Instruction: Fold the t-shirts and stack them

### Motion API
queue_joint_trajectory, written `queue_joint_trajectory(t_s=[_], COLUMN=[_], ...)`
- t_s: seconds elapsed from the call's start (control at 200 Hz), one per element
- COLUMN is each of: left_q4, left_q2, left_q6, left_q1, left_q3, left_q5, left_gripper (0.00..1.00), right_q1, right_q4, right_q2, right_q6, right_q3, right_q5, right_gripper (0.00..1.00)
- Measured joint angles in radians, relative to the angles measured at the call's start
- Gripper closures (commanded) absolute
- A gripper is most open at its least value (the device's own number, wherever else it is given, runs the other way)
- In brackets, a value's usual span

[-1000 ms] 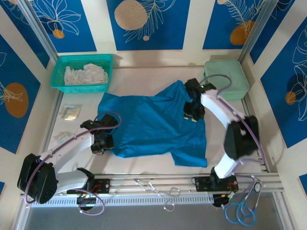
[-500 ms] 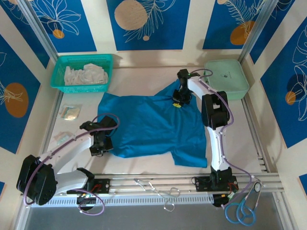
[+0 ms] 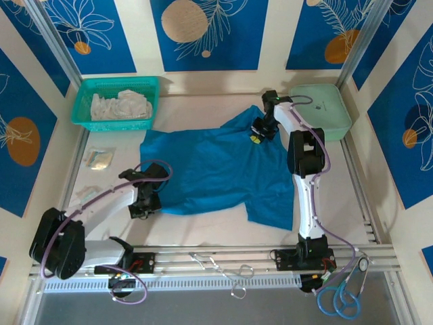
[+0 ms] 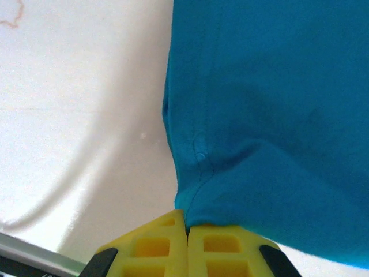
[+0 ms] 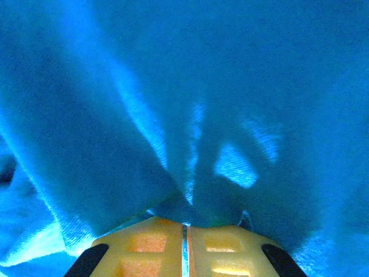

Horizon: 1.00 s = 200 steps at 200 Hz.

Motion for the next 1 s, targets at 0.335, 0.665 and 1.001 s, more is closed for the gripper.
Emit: queue_joint_trajectory(t_s=[0.335, 0.665, 1.001], left_q4=[0.132, 0.042, -0.057], left_q2=[0.017, -0.066, 0.063], left_q6=[0.017, 0.003, 0.137], left_q1=[0.000, 0.000, 0.012], left_q3=[-0.104, -0.051, 0.384], left_q5=[0.088, 0.103, -0.011], left_gripper=[0.99, 0.23, 0.12], right_q1=[-0.075, -0.071, -0.051], right_q4=[0.046, 0.060, 0.007], right_q2=[-0.051, -0.063, -0.171], right_q6=[0.037, 0.015, -0.088], right_q3=[-0.101, -0.121, -0.122], right_q5=[0.020, 0.011, 0.044], right_gripper=[0.89, 0.81, 0.63])
